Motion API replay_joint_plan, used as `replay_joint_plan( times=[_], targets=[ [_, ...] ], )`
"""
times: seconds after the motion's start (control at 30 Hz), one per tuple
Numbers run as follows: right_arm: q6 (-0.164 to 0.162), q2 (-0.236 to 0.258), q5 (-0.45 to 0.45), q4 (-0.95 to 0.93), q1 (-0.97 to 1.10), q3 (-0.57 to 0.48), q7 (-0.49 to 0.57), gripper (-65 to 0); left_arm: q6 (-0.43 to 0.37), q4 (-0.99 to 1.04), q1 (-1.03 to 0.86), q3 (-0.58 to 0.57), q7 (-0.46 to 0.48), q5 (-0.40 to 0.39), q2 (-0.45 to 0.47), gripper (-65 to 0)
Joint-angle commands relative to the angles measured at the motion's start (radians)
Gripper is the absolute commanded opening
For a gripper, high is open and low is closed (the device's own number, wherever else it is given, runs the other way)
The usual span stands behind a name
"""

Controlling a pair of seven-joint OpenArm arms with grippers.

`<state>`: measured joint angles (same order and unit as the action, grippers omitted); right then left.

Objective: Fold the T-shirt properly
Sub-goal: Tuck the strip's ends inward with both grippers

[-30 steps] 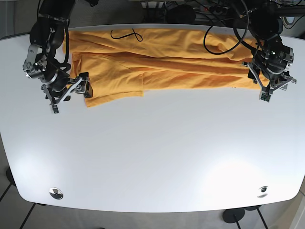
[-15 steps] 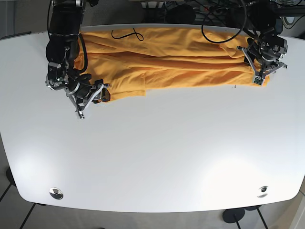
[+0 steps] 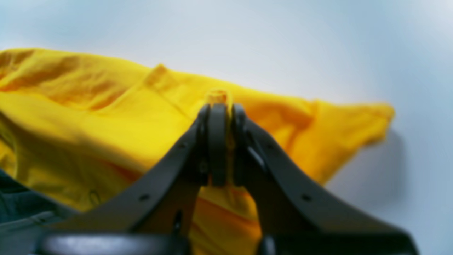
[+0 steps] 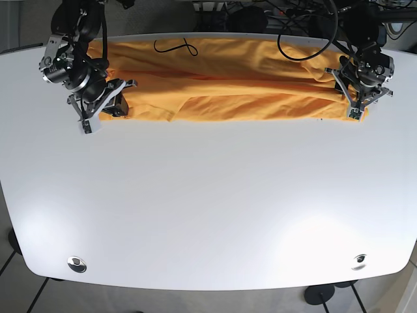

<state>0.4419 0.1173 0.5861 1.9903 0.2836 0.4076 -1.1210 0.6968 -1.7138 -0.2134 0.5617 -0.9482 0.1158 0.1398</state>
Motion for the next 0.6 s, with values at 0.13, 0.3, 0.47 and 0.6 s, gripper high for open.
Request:
replay_joint_plan(
  times=[0.13,0.3,0.47,0.6],
  targets=[
    [-0.001,0.012,0.013,-0.024,0.042,0.052,0.023,-62.9,0.001,0.004,-0.002,-0.004,-0.01,0.012,0.025,-40.6],
    [-0.001,0.034,0.021,-0.026,0.075,0.184,0.022,-41.7,0.001,0.004,-0.002,-0.002,-0.01,0.012,0.025,-40.6],
    [0.034,0.034,0.097,0.027,0.076,0.221,0.022,-16.6,0.001,0.004,-0.002,-0.006,-0.01,0.012,0.024,-40.6],
    [0.076,0.038,0.24,0.027,0.098,0.155,0.015,-23.0,0.001,0.004,-0.002,-0.006,-0.01,0.012,0.024,-40.6]
  ],
)
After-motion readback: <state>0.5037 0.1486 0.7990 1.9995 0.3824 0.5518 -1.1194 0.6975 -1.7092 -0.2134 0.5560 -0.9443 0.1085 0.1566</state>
